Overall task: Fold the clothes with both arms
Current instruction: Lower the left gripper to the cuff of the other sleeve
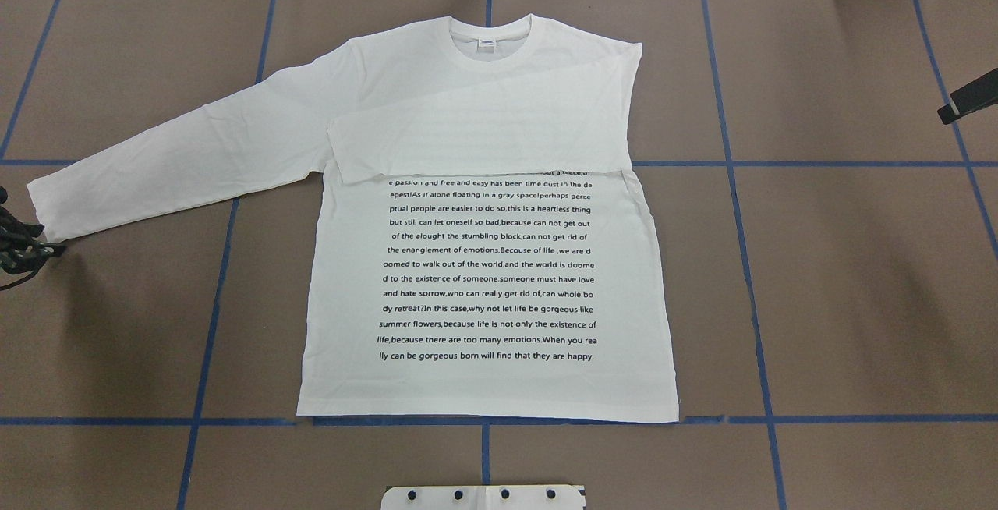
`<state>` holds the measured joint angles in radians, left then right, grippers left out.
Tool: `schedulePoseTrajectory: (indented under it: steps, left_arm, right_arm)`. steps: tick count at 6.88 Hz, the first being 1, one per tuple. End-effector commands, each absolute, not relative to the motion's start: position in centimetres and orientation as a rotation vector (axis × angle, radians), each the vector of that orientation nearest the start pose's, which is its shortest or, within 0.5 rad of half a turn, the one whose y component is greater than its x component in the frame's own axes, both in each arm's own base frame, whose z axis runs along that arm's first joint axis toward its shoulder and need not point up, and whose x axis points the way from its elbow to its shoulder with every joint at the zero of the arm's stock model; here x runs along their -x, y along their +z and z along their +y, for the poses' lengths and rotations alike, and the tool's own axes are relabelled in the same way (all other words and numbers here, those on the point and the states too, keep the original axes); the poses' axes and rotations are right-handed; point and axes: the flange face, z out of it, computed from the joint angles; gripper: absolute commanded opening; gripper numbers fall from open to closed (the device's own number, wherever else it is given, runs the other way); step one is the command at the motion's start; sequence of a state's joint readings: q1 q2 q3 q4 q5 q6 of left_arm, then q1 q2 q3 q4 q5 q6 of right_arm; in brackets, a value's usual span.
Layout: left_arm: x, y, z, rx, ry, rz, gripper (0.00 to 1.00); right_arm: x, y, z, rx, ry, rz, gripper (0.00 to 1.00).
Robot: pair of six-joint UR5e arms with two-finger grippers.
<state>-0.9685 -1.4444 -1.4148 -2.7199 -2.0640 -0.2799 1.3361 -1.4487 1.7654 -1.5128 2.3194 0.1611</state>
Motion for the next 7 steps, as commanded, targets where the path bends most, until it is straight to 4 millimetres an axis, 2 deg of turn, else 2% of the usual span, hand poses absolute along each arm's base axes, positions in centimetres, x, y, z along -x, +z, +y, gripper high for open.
schedulePoseTrajectory:
  steps: [1, 2, 4, 6, 7]
  left_arm:
    - [-19.0, 67.5, -42.5, -0.576, 0.519, 0.786, 0.46]
    - [-19.0, 67.6, -42.6, -0.577, 0.523, 0.784, 0.35]
    - [-19.0, 67.6, -42.6, -0.578, 0.525, 0.784, 0.00]
    - [-18.8, 66.5, -42.6, -0.629, 0.607, 0.780, 0.00]
    - [-18.8, 64.7, -42.7, -0.636, 0.625, 0.828, 0.00]
  right_arm:
    - [6.3, 49.5, -54.5, -0.202, -0.208, -0.796, 1.00]
    - [6.3, 49.4, -54.5, -0.202, -0.207, -0.796, 1.00]
    - [6.3, 49.3, -54.4, -0.206, -0.210, -0.796, 1.00]
    - [6.3, 49.2, -54.4, -0.206, -0.208, -0.797, 1.00]
    - [6.3, 49.2, -54.4, -0.205, -0.207, -0.798, 1.00]
